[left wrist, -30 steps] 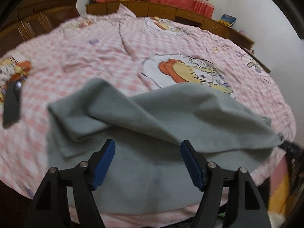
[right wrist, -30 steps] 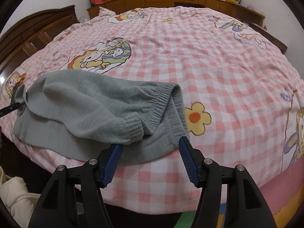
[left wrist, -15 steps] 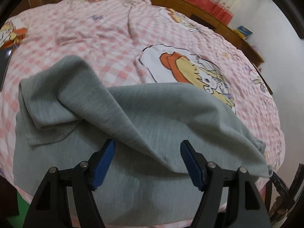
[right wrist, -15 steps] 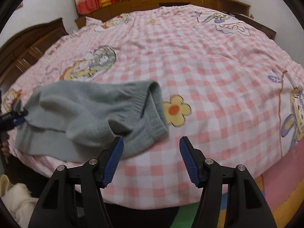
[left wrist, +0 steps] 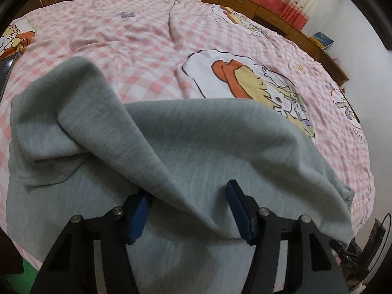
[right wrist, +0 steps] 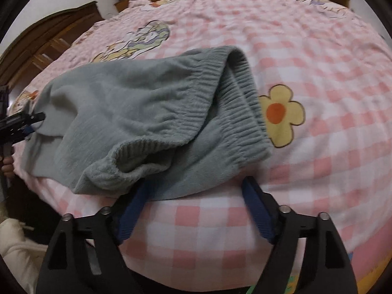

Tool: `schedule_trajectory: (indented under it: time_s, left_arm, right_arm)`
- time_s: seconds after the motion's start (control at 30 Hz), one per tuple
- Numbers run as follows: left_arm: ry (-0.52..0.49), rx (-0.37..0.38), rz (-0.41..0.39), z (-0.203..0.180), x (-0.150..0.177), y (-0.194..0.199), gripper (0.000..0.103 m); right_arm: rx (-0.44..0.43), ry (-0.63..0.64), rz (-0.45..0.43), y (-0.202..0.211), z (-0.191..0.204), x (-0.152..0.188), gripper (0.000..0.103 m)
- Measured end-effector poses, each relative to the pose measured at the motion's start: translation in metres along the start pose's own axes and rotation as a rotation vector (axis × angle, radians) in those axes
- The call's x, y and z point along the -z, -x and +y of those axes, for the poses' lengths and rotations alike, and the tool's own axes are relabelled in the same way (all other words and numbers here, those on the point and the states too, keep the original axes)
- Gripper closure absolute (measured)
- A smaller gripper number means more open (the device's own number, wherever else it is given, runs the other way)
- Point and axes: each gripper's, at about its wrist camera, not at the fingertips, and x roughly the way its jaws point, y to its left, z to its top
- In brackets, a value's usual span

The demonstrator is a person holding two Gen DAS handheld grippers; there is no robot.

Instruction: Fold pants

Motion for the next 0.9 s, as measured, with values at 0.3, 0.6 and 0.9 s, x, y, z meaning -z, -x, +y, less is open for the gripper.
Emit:
schedule_trajectory:
  time_s: [0.3, 0.6, 0.9]
  left_arm:
    - [0.011, 0.042, 0.006, 0.002, -0.001, -0.002, 0.055]
    - [-0.013, 0.106, -0.01, 0.001, 0.007, 0.01, 0.089]
    - [-0.018, 0.12, 0.002, 0.003, 0.011, 0.013, 0.09]
  right_arm:
    - [0.051, -0.088, 0.003, 0.046, -0.005, -0.006, 0.037]
    - [-0.058, -0.081, -0.05, 0.041, 0.017, -0.051, 0.042]
    - [-0.042, -0.164, -0.003, 0.007, 0.004, -0.054, 0.049]
